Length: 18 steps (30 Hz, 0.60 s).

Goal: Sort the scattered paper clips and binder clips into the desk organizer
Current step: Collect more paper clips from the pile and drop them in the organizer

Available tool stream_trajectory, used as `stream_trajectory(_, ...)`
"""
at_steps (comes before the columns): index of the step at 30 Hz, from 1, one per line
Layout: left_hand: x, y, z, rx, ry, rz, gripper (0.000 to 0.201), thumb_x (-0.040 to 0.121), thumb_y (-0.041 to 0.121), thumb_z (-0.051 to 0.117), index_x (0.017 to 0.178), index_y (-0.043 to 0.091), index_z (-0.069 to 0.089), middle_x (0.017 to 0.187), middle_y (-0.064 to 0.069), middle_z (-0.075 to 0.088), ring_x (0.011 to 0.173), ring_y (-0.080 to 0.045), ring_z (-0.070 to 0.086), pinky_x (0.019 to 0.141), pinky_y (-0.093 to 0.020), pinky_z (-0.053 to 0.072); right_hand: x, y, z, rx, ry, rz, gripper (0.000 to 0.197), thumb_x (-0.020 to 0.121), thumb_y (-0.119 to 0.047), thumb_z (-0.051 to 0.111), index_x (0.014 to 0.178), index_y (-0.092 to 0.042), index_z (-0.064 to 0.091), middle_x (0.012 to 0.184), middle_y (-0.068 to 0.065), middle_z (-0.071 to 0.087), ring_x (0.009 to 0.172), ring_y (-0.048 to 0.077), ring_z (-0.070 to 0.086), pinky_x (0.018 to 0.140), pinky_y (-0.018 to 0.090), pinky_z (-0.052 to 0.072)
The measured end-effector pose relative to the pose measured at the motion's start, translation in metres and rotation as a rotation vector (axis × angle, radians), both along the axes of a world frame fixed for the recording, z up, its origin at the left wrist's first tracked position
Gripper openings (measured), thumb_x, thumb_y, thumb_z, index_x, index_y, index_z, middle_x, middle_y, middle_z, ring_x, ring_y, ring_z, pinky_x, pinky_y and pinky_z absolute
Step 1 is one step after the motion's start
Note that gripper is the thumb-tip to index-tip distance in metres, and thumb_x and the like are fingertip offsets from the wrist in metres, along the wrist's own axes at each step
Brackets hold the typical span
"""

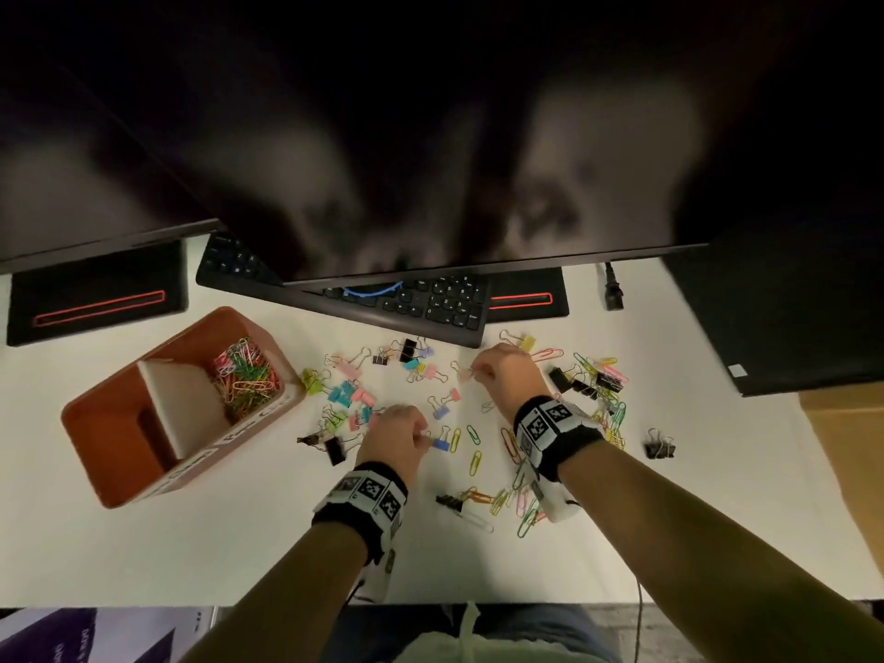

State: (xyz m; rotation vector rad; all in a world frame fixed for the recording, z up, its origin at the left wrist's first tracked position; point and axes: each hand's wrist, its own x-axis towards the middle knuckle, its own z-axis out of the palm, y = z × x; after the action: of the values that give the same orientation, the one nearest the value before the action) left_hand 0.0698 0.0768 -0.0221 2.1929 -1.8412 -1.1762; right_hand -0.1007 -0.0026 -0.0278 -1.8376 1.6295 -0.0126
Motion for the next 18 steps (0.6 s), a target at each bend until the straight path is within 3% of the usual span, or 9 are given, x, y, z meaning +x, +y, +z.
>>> stream_trajectory(6,-0.004,-0.001,-0.001,-0.028,-0.075,-0.054,0.008,0.088,0.010,0.053,0.090,0.010,0.060,0.097,-0.005,0.056,0.088,-0.018,0.055,0.077,-0.027,0.049,-0.012,0.003,0.003,0.082,-0.033,-0.016,0.014,0.089,-0.011,0.056,0.098,-0.010,0.066,0.102,0.010,0.066,0.094,0.025,0.061,0.089,0.034,0.050)
stream_trajectory(11,-0.007,0.002,-0.003,-0.028,-0.161,-0.223,0.018,0.088,0.003,0.048,0.104,0.009,0.052,0.108,-0.007,0.052,0.094,-0.022,0.055,0.078,-0.027,0.047,-0.021,0.010,0.005,0.078,-0.006,0.049,0.017,0.090,-0.009,0.053,0.100,-0.009,0.067,0.108,0.010,0.061,0.096,0.024,0.060,0.090,0.028,0.047)
stream_trajectory(15,-0.001,0.002,0.001,-0.025,-0.067,-0.222,0.017,0.091,0.006,0.044,0.107,0.008,0.050,0.105,-0.006,0.052,0.091,-0.020,0.052,0.074,-0.024,0.040,-0.033,0.014,0.013,0.063,-0.089,0.032,0.018,0.089,-0.006,0.052,0.100,-0.009,0.066,0.104,0.010,0.063,0.093,0.022,0.061,0.086,0.026,0.048)
stream_trajectory(18,0.000,0.003,0.005,-0.106,0.037,-0.251,0.011,0.091,0.013,0.047,0.097,0.011,0.056,0.098,-0.005,0.054,0.086,-0.018,0.050,0.073,-0.024,0.041,-0.038,0.020,0.015,0.060,-0.110,0.179,0.017,0.088,-0.004,0.056,0.099,-0.009,0.067,0.104,0.009,0.060,0.086,0.018,0.057,0.086,0.027,0.048)
